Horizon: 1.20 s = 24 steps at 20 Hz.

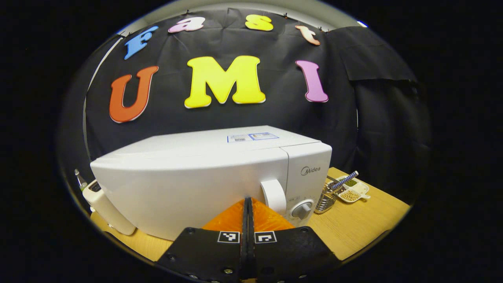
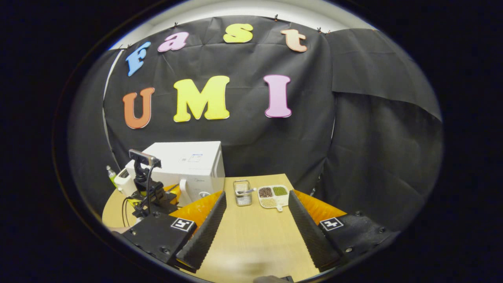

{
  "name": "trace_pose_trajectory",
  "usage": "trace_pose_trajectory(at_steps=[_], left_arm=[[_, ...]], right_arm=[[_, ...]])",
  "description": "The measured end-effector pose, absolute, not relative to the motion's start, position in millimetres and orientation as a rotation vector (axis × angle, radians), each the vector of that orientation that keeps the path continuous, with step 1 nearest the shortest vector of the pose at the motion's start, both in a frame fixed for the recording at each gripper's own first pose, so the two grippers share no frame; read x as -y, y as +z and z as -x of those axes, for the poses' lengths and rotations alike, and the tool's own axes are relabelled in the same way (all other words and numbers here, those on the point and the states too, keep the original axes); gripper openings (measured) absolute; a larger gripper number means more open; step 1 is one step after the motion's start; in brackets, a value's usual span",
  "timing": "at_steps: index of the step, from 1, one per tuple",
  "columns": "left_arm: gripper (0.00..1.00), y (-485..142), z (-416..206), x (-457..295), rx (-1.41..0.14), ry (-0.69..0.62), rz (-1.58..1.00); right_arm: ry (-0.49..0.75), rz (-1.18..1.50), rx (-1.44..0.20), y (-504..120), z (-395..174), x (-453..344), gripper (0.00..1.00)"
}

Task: Open the microwave oven with the left hand, put the food in, and close the microwave oven.

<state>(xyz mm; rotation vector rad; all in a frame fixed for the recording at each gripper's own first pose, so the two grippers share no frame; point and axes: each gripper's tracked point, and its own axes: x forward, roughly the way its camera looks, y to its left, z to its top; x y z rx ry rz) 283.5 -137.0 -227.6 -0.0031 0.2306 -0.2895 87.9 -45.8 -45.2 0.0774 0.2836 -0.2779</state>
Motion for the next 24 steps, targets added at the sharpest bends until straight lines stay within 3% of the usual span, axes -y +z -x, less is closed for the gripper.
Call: trace_pose_trajectory(at_steps=[6,7,9,10,11,12,13,14,16,17,18,19,20,21,22,23,24], left_arm=[[0.0,-216.2,-257.5,97.3,-0.239,-0.225,-0.076],[0.1,-216.0,-253.1,92.1,-0.239,-0.229,-0.093],[0.97,-205.8,-240.1,79.1,-0.219,-0.224,-0.107],[0.96,-198.7,-230.4,74.4,-0.21,-0.226,-0.106],[0.96,-192.3,-222.1,69.6,-0.207,-0.225,-0.097],[0.96,-183.8,-212.7,67.8,-0.198,-0.229,-0.088],[0.96,-174.3,-203.4,64.4,-0.187,-0.223,-0.089],[0.96,-163.6,-195.4,59.8,-0.174,-0.218,-0.09],[0.96,-142.6,-176.1,53.0,-0.149,-0.219,-0.07],[0.96,-133.7,-167.0,50.0,-0.145,-0.221,-0.058],[0.96,-125.8,-159.0,44.4,-0.142,-0.216,-0.049],[0.96,-119.4,-150.0,37.0,-0.149,-0.204,-0.042],[0.96,-112.8,-141.5,29.7,-0.152,-0.197,-0.031],[0.96,-104.3,-133.2,22.3,-0.146,-0.192,-0.016],[0.96,-95.5,-125.6,14.8,-0.137,-0.187,-0.001],[0.96,-89.8,-119.2,5.1,-0.136,-0.176,0.009],[0.96,-86.2,-114.4,-5.3,-0.142,-0.161,0.016]], right_arm=[[-0.273,-0.075,-0.263,-40.2,-84.6,43.3,1.0],[-0.273,-0.077,-0.261,-40.3,-84.9,42.7,1.0],[-0.271,-0.078,-0.261,-40.6,-83.6,41.5,1.0],[-0.268,-0.074,-0.259,-40.6,-83.3,41.2,0.92],[-0.264,-0.069,-0.259,-41.7,-83.2,40.4,0.92],[-0.256,-0.065,-0.256,-42.3,-81.0,37.8,1.0],[-0.248,-0.061,-0.253,-42.3,-78.8,33.6,1.0],[-0.239,-0.056,-0.249,-42.4,-76.9,26.5,0.92],[-0.223,-0.048,-0.235,-40.3,-76.9,15.8,0.92],[-0.213,-0.049,-0.227,-38.6,-76.0,9.4,1.0],[-0.201,-0.052,-0.22,-37.9,-75.8,2.5,0.92],[-0.192,-0.054,-0.217,-37.5,-74.4,-3.1,0.92],[-0.179,-0.056,-0.21,-36.1,-73.8,-10.1,1.0],[-0.169,-0.055,-0.198,-32.5,-72.6,-17.2,1.0],[-0.161,-0.05,-0.187,-29.7,-71.9,-22.5,0.92],[-0.153,-0.045,-0.178,-26.8,-70.4,-27.8,1.0],[-0.145,-0.041,-0.17,-25.0,-70.1,-32.5,1.0]])
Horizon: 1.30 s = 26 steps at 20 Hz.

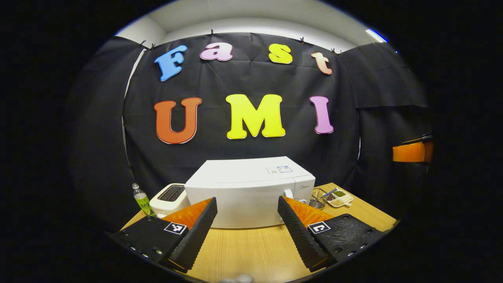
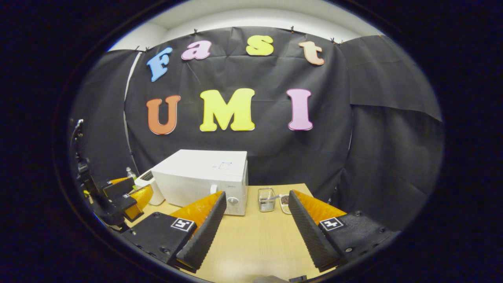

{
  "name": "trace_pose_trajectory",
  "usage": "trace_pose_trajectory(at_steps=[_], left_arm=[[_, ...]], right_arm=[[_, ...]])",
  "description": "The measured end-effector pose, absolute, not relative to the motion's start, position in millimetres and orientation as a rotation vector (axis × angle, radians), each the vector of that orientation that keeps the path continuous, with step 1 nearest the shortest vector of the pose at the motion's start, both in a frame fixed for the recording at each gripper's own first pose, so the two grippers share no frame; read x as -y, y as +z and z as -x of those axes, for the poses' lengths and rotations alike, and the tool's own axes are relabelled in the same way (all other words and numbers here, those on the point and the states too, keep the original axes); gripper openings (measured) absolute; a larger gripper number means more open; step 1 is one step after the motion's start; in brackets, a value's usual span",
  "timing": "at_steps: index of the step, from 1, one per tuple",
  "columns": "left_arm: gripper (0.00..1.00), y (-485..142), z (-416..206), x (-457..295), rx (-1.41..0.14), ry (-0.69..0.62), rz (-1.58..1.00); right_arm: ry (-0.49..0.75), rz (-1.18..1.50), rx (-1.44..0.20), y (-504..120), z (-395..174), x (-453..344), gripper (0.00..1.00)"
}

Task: Open the microwave oven with the left hand, put the food in, and close the microwave oven.

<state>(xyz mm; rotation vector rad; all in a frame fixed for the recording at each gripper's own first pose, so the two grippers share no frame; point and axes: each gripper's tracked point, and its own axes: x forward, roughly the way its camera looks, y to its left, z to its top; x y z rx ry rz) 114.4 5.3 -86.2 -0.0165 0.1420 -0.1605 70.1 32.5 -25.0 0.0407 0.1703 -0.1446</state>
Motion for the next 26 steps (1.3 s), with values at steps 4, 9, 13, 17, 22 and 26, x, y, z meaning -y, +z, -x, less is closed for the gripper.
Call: trace_pose_trajectory(at_steps=[4,9,13,17,22,26], left_arm=[[0.96,-58.7,-92.0,-44.9,-0.125,-0.095,0.042],[0.94,-24.0,-79.9,-67.7,-0.074,-0.061,0.02],[0.94,-8.8,-74.8,-67.6,-0.056,-0.065,0.016],[0.94,-5.3,-76.1,-64.3,-0.057,-0.073,0.014],[0.94,-4.4,-76.7,-62.6,-0.059,-0.078,0.013],[0.84,-0.3,-78.1,-61.9,-0.05,-0.08,0.012]], right_arm=[[-0.118,-0.044,-0.126,-10.8,-70.2,-49.4,1.0],[-0.102,-0.055,-0.082,1.9,-71.7,-63.0,0.92],[-0.101,-0.063,-0.062,8.5,-72.4,-66.3,0.92],[-0.107,-0.071,-0.055,12.9,-73.9,-64.8,0.92],[-0.113,-0.075,-0.059,13.5,-72.0,-60.9,0.92],[-0.122,-0.074,-0.059,15.5,-72.5,-56.5,1.0]])
